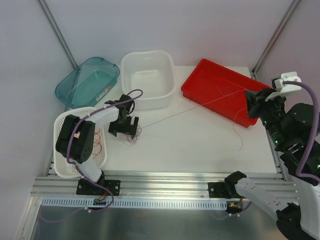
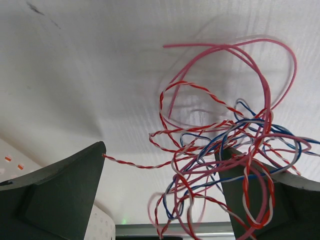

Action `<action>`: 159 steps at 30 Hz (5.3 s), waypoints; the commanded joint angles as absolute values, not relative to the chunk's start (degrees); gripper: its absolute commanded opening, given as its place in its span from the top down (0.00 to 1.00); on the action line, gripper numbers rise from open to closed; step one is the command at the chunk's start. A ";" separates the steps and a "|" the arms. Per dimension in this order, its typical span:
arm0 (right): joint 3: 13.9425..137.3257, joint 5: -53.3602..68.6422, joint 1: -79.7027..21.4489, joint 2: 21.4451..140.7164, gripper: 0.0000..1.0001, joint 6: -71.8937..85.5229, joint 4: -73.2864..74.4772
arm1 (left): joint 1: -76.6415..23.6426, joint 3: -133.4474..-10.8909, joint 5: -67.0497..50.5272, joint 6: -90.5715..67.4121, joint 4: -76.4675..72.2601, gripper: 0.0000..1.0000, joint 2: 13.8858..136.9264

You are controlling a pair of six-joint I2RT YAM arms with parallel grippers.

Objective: Untangle the cables

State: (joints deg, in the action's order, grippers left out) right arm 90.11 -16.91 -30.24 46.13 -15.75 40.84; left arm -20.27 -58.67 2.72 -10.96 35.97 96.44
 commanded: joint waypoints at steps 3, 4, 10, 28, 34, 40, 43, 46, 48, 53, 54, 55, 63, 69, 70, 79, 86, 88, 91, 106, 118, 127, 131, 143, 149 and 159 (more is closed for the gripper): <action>92.46 -26.45 -29.88 44.13 0.99 -17.14 36.74 | -20.30 -60.21 7.38 -10.55 37.88 0.09 96.86; 92.63 -28.63 -29.97 43.69 0.99 -17.23 36.22 | -20.22 -60.21 7.56 -10.55 38.14 0.09 96.94; 92.63 -34.71 -29.88 41.66 0.99 -18.90 33.83 | -19.69 -60.47 9.22 -10.90 38.41 0.12 95.89; 60.13 -16.36 -29.97 49.39 0.78 -5.10 41.23 | -20.13 -58.71 -4.92 -9.05 32.88 0.89 87.81; 55.81 -2.92 -33.82 58.00 0.40 -5.10 35.71 | -21.44 -57.66 -10.62 -8.09 30.94 0.91 85.08; 53.53 10.27 -40.41 64.84 0.35 1.30 17.36 | -22.59 -57.31 -15.20 -7.65 29.79 0.91 83.94; 54.22 12.92 -43.93 68.46 0.35 0.97 10.40 | -23.11 -57.22 -16.43 -7.29 29.62 0.91 83.67; 56.85 15.29 -46.40 74.43 0.34 -1.22 6.61 | -23.55 -57.13 -17.66 -6.94 29.36 0.90 83.41; 58.70 17.22 -47.54 78.38 0.34 -2.45 5.81 | -23.90 -57.13 -18.37 -6.68 29.36 0.91 83.32; 65.11 16.97 -48.60 83.84 0.34 -7.64 6.41 | -24.61 -57.13 -18.63 -6.33 29.36 0.91 83.41; 66.00 15.22 -48.52 85.59 0.34 -7.65 7.11 | -24.52 -57.04 -18.55 -6.42 29.36 0.90 83.50; 66.88 14.77 -48.60 86.48 0.34 -7.82 7.90 | -24.61 -57.04 -18.72 -6.33 29.36 0.90 83.58; 68.82 6.27 -48.69 89.39 0.37 -2.22 8.17 | -24.61 -57.13 -18.55 -6.77 29.36 0.90 84.11; 59.79 -12.56 -48.78 82.36 0.40 19.36 4.58 | -24.61 -57.22 -17.49 -7.91 29.27 0.91 84.81; 59.07 -12.66 -48.78 81.66 0.40 21.51 4.05 | -24.52 -57.30 -17.40 -8.17 29.35 0.91 84.99; 56.86 -9.93 -50.01 85.60 0.42 33.21 -8.17 | -24.52 -57.13 -17.58 -10.54 29.36 0.91 84.90; 56.43 -9.58 -50.10 91.67 0.62 38.05 -11.42 | -24.61 -57.13 -17.31 -11.42 29.27 0.91 84.20; 56.08 -9.49 -50.19 92.19 0.71 38.50 -11.43 | -24.61 -57.04 -17.31 -11.77 29.27 0.91 84.02; 55.02 -9.93 -50.10 91.59 0.93 38.24 -11.25 | -24.61 -57.04 -17.14 -12.39 29.00 0.91 83.59; 51.94 -19.06 -47.99 71.92 0.99 29.54 1.82 | -24.61 -53.18 -8.89 -17.65 29.00 0.76 79.19; 67.83 -19.53 -37.98 45.98 0.99 9.86 26.35 | -24.43 -48.78 -3.87 -27.50 29.00 0.75 79.36; 74.70 -14.23 -36.47 43.77 0.99 4.58 34.36 | -24.17 -51.06 -0.27 -29.00 29.09 0.94 81.38; 80.66 -16.08 -35.95 42.98 0.99 0.28 37.26 | -22.68 -51.41 0.97 -30.23 29.09 0.93 84.28; 92.55 -18.90 -36.03 43.06 0.99 -6.76 40.52 | -20.39 -56.24 4.04 -31.55 29.18 0.93 93.43; 85.81 -18.02 -35.95 44.91 0.99 -6.59 40.87 | -20.83 -56.87 0.36 -30.94 29.09 0.89 90.98; 63.40 -23.29 -34.37 48.07 0.99 1.91 39.11 | -26.45 -51.42 -7.02 -27.86 29.35 0.73 81.92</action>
State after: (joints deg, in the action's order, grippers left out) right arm 68.07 -20.14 -35.48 47.77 -2.39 39.55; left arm -25.26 -53.43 -2.98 -29.30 28.32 84.62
